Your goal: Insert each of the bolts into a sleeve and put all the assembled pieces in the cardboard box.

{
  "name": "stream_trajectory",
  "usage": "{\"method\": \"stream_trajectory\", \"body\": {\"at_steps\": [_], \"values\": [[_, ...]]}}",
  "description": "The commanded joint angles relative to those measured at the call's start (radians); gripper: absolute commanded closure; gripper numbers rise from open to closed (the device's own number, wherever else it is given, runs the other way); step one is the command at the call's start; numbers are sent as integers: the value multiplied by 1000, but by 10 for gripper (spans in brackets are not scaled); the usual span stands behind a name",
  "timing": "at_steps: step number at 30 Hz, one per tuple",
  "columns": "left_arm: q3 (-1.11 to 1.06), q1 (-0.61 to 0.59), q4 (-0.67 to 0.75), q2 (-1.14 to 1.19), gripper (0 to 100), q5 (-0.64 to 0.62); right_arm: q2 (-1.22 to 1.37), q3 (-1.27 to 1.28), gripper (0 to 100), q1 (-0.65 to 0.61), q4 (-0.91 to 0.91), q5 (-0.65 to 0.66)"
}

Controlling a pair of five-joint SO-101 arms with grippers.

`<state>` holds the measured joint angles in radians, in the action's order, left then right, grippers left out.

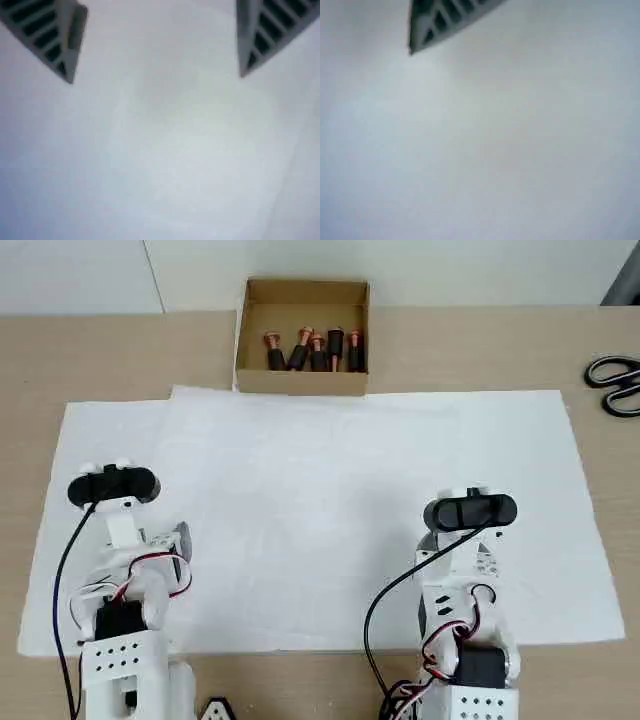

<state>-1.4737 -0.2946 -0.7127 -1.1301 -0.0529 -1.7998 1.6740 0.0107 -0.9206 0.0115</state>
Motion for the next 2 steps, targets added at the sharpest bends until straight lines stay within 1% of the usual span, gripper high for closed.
{"method": "stream_trajectory", "body": {"at_steps": [1,2], "values": [[7,5,21,-14,797,-2,-15,9,847,2,-5,3],[7,5,21,-14,797,-2,-15,9,847,2,-5,3]]}}
